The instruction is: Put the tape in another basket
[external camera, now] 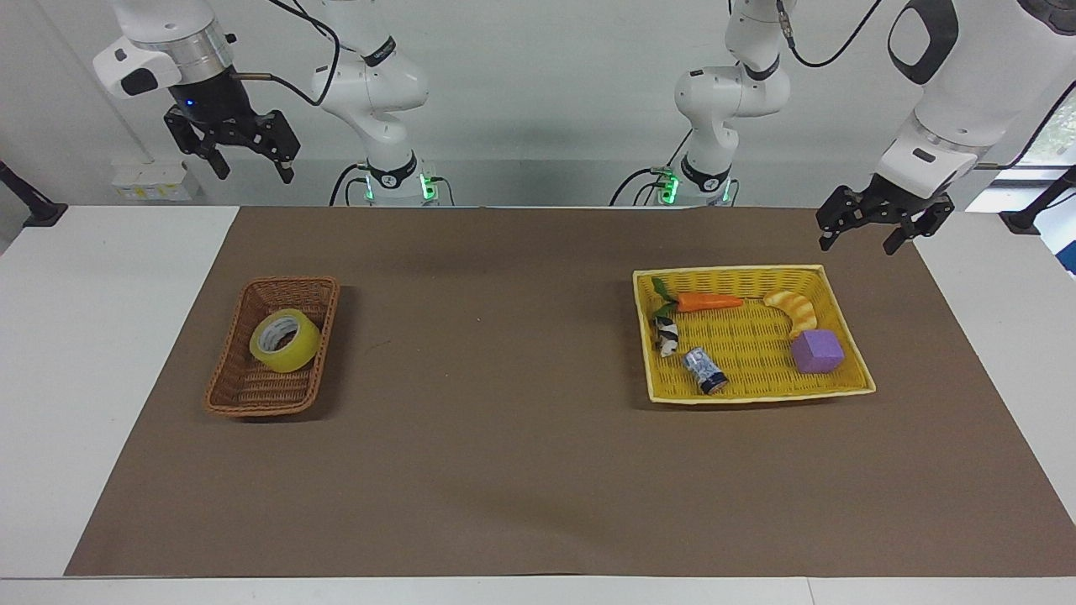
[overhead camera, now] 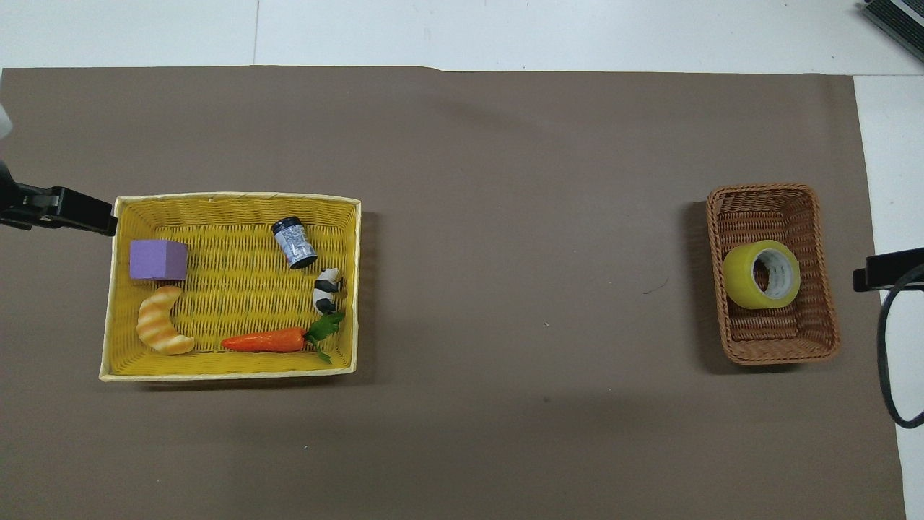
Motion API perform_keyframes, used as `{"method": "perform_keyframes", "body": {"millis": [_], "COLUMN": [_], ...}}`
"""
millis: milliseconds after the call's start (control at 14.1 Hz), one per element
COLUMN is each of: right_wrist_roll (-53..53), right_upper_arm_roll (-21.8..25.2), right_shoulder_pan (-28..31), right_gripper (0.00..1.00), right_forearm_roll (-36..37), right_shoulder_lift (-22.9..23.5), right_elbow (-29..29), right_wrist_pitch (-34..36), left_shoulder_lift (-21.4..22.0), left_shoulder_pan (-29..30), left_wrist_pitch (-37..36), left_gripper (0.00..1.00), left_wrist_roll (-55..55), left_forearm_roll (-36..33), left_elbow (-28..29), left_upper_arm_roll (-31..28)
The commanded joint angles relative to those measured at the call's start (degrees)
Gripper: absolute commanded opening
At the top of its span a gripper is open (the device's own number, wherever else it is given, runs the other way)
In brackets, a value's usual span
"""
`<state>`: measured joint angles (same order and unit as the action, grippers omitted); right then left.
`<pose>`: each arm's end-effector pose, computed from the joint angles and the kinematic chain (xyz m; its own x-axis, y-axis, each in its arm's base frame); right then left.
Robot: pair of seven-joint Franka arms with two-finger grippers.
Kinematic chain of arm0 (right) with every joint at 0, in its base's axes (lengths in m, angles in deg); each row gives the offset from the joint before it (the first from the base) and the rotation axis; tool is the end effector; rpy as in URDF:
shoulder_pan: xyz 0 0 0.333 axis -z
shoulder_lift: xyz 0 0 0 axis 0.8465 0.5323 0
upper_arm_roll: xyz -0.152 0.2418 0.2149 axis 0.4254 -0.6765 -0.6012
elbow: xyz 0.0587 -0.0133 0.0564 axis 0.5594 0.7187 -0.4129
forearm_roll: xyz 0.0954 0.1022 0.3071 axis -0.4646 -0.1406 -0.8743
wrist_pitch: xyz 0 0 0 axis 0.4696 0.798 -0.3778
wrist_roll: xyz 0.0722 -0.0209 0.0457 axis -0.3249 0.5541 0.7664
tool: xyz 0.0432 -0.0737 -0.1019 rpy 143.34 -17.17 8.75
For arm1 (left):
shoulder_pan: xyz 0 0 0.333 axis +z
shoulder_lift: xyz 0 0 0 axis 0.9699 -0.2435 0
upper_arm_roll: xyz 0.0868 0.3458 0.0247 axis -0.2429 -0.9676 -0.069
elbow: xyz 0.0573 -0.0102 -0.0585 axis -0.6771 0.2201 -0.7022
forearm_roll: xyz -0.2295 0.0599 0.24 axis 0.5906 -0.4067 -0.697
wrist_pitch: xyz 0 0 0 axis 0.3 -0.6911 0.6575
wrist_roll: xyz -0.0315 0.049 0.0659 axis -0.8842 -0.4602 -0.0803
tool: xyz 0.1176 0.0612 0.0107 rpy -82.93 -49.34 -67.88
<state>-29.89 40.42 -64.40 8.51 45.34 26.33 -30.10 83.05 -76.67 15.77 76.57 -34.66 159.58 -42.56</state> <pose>0.4370 -0.0313 0.6826 0.9943 -0.1063 -0.0043 -0.1063 -0.9943 0.0020 0.5145 -0.0270 0.6351 0.9900 -0.1408 -0.0051 -0.1407 -0.9900 0.0123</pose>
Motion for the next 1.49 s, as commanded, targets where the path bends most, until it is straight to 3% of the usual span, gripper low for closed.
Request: {"method": "perform_keyframes", "body": {"millis": [0, 142, 1423], "right_wrist_roll": [1.4, 1.3, 1.4], "right_upper_arm_roll": [-0.2, 0.6, -0.3], "right_shoulder_pan": [0.8, 1.5, 0.8], "right_gripper": [1.0, 1.0, 1.0], "right_forearm_roll": [0.1, -0.2, -0.7], "right_shoulder_lift": [1.6, 4.0, 1.4], "right_elbow": [-3.7, -6.7, -3.2], "right_wrist_pitch": [1.8, 2.0, 2.3], "left_shoulder_lift": [0.3, 0.3, 0.3], "left_shoulder_pan": [0.5, 0.5, 0.5], "left_wrist_pitch": [-0.9, -0.9, -0.9], "left_gripper": [1.0, 1.0, 1.0], "left_wrist_roll": [-0.5, -0.5, -0.5], "left_forearm_roll": [-0.9, -0.9, -0.9], "left_elbow": [-0.2, -0.2, -0.2], "left_upper_arm_roll": [0.4, 0.4, 0.4]}}
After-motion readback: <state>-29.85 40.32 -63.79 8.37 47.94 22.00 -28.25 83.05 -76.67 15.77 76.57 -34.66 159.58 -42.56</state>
